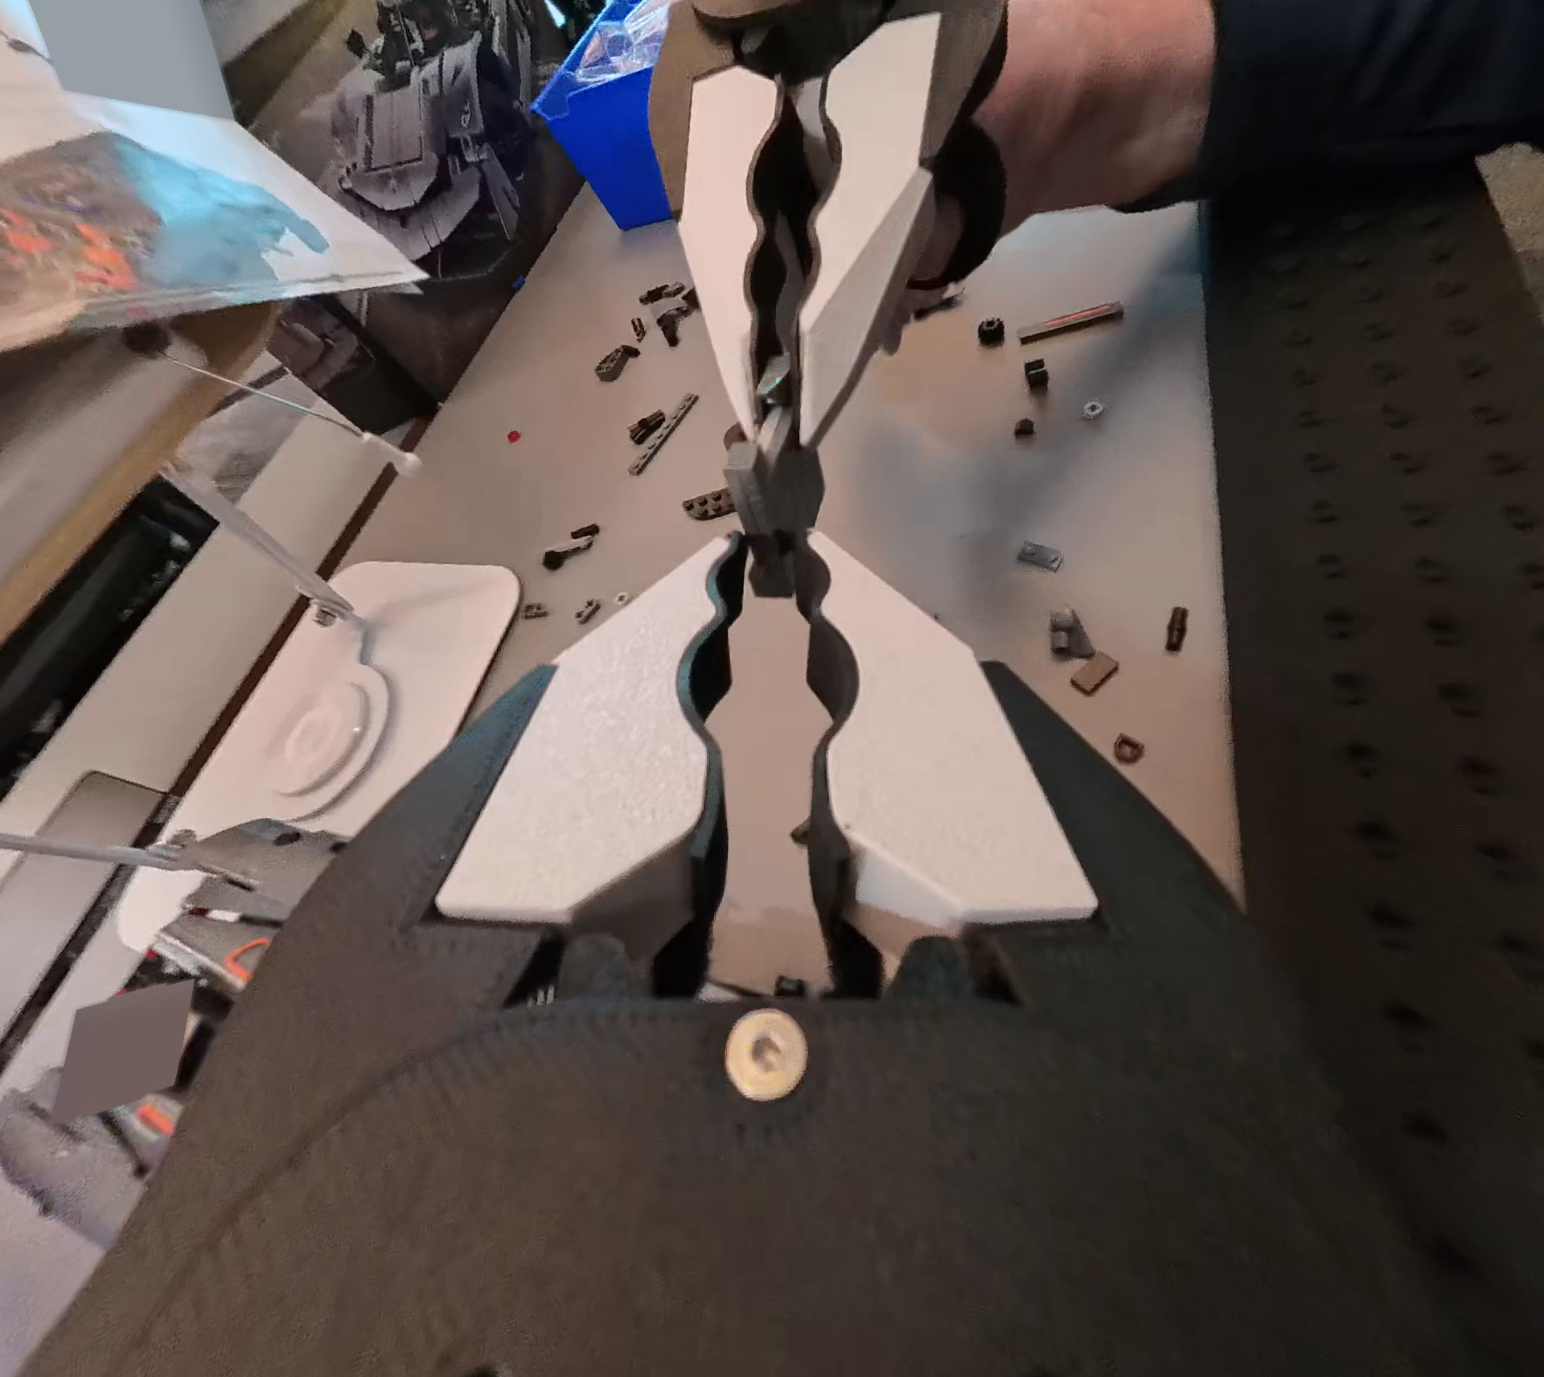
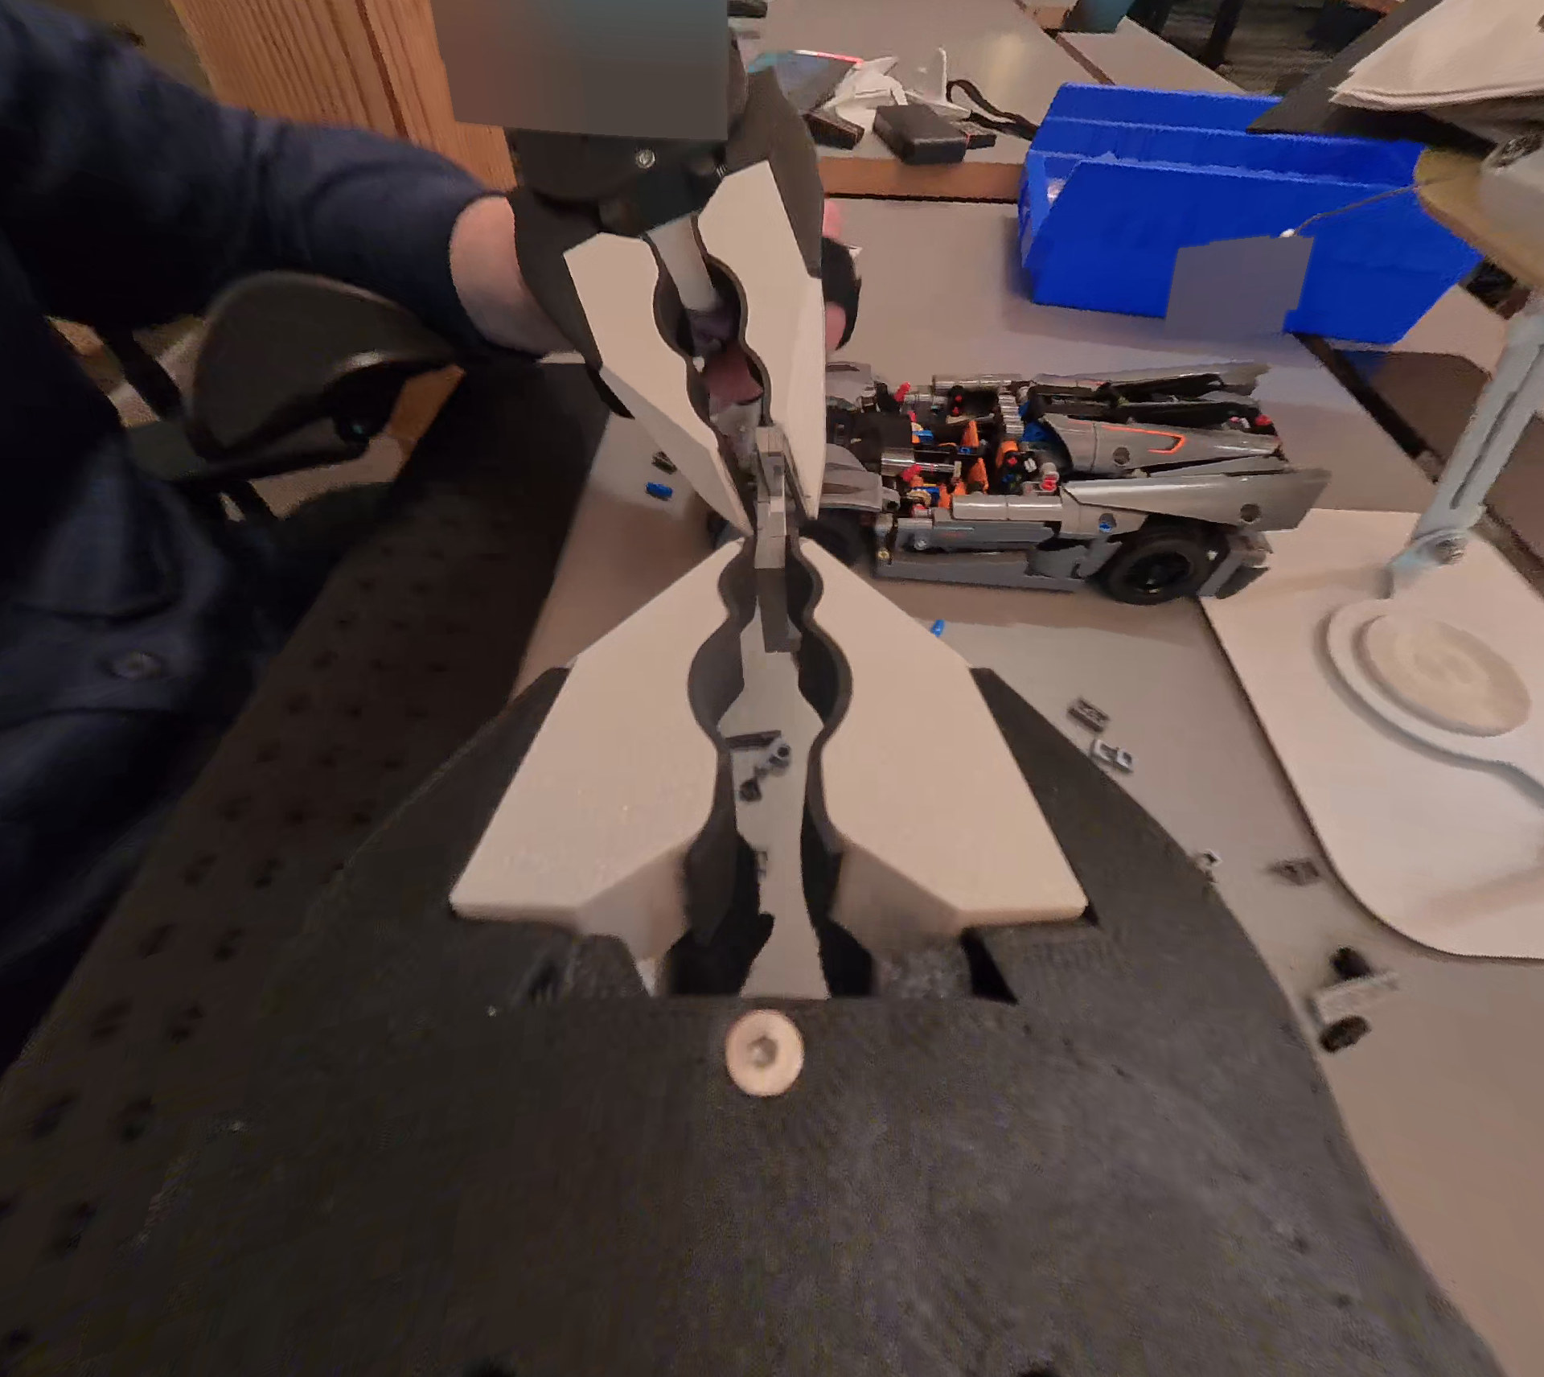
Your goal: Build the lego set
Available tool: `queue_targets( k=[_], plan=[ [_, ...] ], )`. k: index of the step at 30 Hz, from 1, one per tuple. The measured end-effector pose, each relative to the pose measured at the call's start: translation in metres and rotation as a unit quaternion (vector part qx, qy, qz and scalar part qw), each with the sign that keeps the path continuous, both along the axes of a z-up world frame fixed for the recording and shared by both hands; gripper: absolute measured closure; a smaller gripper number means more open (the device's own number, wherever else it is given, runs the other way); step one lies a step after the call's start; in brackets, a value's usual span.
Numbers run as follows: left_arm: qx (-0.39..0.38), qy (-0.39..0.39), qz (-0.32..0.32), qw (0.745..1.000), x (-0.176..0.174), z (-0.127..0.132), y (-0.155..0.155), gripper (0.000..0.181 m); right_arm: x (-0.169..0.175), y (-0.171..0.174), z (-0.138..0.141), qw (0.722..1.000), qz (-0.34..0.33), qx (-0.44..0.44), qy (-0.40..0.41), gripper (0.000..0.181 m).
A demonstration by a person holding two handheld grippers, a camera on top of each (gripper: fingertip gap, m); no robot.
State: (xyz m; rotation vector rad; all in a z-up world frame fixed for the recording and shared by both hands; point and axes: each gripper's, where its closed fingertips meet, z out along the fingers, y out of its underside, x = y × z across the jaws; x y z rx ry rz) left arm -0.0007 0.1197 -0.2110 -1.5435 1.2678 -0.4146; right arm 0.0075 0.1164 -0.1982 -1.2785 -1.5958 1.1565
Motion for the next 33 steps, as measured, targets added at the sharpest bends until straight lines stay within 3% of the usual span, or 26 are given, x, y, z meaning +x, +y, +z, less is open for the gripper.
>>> queue_targets(
  k=[7, 10, 17, 27, 33],
  plan=[
    [-0.045, -0.046, -0.010, 0.998, 0.002, 0.003, -0.001, 0.177, -0.001, 0.002, 0.001, 0.998, 0.008, -0.065, 0.016, 0.176],
    [-0.032, -0.030, -0.004, 0.999, 0.002, 0.002, -0.001, 0.178, -0.004, 0.006, 0.003, 0.999, -0.025, -0.021, 0.015, 0.159],
    [-0.022, 0.000, -0.003, 1.000, 0.004, -0.004, -0.002, 0.178, -0.010, -0.003, 0.000, 0.988, -0.052, 0.145, -0.015, 0.173],
    [-0.010, 0.014, 0.003, 1.000, 0.003, -0.004, -0.001, 0.178, -0.011, -0.005, 0.005, 0.977, -0.062, 0.202, -0.008, 0.178],
    [-0.004, 0.019, 0.005, 1.000, 0.003, -0.005, 0.000, 0.178, -0.010, -0.005, 0.004, 0.981, -0.059, 0.184, -0.009, 0.179]
  ],
)
